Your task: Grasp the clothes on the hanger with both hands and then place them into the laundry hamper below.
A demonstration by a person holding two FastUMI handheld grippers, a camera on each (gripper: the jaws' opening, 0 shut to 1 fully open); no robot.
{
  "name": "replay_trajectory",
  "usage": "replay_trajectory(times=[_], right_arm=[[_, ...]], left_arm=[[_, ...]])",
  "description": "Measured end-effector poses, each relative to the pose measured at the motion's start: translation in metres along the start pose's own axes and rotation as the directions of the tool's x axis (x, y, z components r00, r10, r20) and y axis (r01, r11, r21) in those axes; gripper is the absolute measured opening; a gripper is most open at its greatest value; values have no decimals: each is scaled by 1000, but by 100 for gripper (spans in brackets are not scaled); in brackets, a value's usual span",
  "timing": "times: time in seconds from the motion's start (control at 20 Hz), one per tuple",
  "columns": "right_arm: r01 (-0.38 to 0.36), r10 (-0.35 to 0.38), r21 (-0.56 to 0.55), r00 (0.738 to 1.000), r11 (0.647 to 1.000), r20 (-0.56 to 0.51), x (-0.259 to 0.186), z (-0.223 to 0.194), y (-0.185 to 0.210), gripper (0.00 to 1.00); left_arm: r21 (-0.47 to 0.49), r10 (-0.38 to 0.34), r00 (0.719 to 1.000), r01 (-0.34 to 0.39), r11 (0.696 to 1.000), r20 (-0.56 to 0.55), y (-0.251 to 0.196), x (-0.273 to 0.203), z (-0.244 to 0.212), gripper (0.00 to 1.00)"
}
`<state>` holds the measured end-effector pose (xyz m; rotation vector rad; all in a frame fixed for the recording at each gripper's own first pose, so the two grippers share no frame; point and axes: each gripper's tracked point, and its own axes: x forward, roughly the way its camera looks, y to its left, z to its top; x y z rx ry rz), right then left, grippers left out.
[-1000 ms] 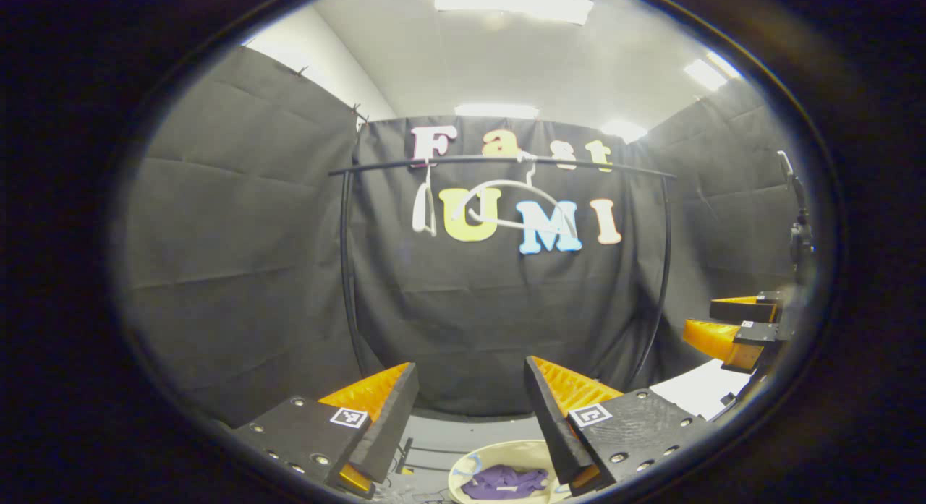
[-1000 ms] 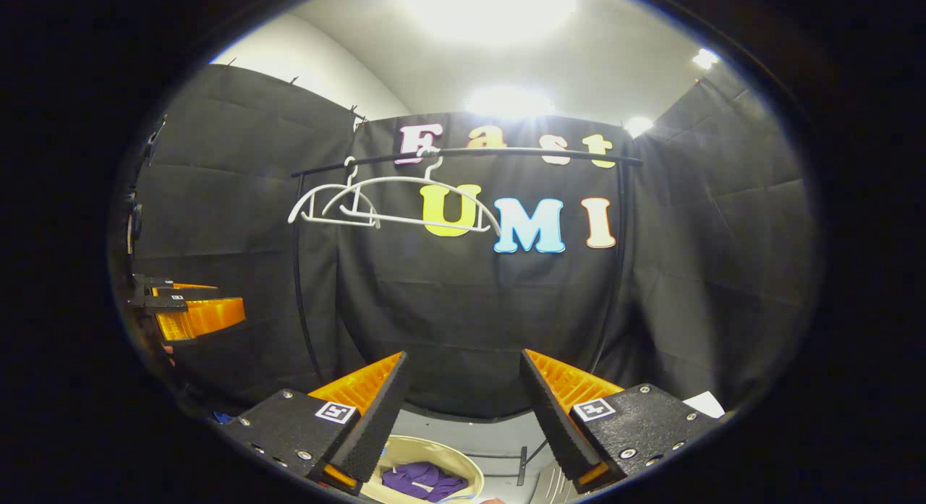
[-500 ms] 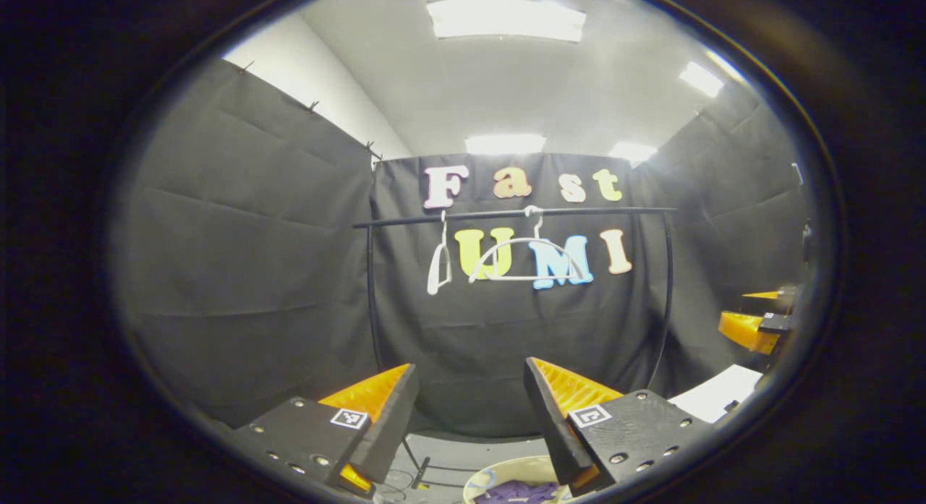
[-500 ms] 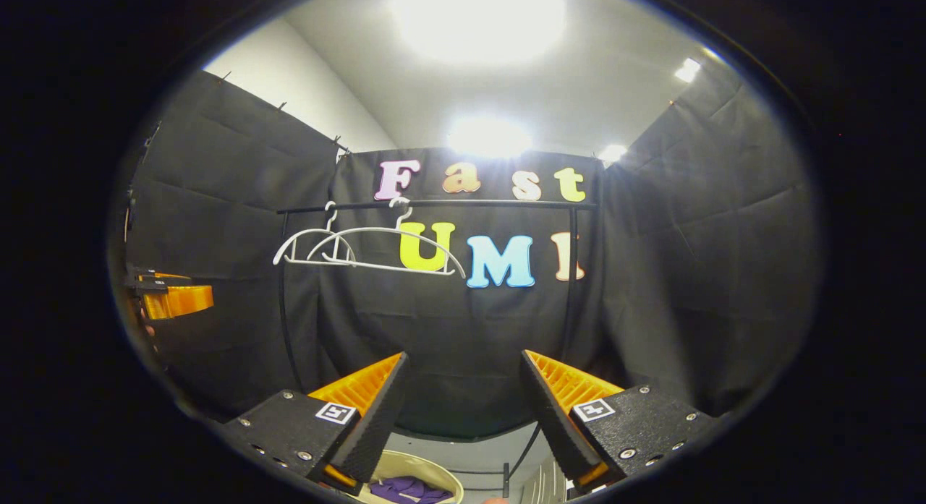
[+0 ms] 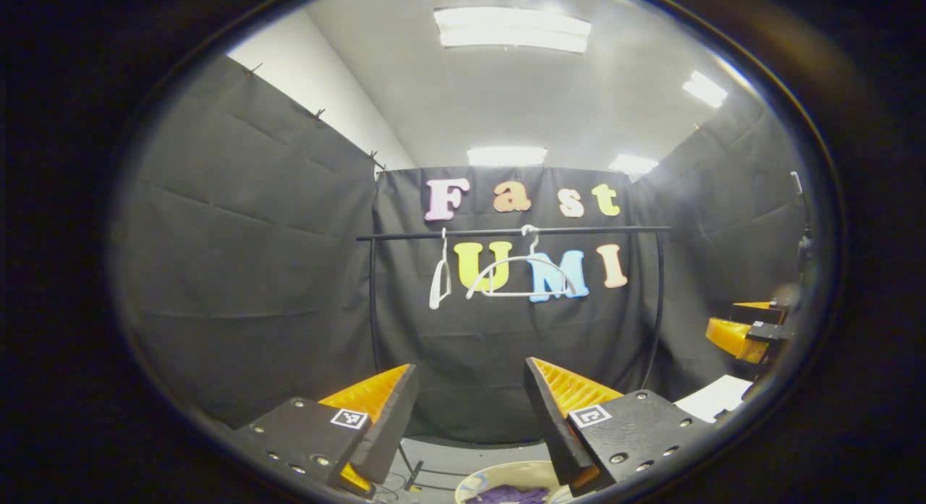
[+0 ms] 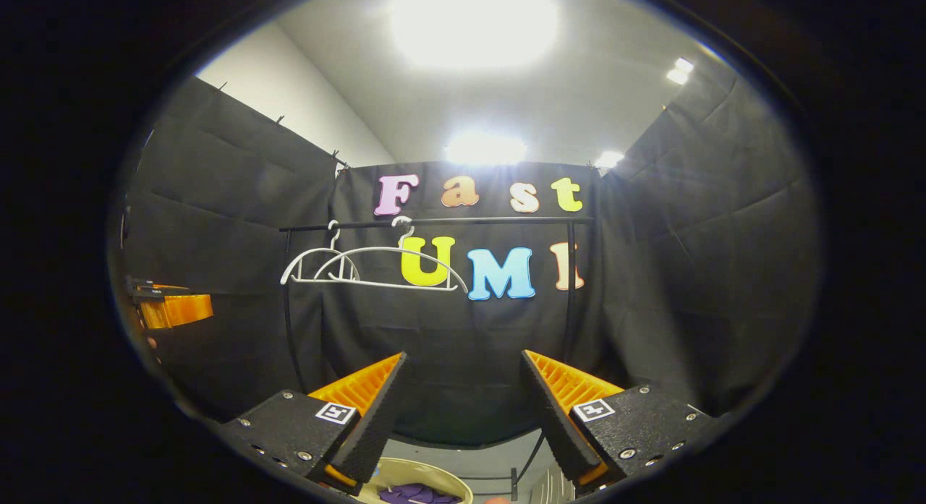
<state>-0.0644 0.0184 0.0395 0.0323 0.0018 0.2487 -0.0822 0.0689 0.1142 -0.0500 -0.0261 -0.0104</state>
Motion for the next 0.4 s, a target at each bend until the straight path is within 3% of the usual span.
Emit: replay_trajectory(times=[0.1, 0.15, 0.25, 0.35, 0.4], right_arm=[[3, -3, 10, 1000, 1000, -3, 0, 0, -1, 93], [10, -10, 9, 1000, 1000, -3, 0, 0, -3, 93], [19, -19, 13, 1000, 1000, 2, -2, 2, -5, 93], [19, -19, 19, 1000, 1000, 2, -3, 2, -4, 93], [19, -19, 18, 1000, 1000, 2, -3, 2, -4, 93]], left_arm=[[-6, 10, 1000, -10, 1000, 2, 5, -1, 2, 79], [-4, 13, 1000, -13, 1000, 1, 8, 0, 3, 90], [6, 17, 1000, -17, 1000, 4, 10, 1, 6, 84], [19, 23, 1000, -23, 1000, 15, 13, 0, 11, 84], [23, 20, 1000, -20, 1000, 19, 12, 0, 14, 90]])
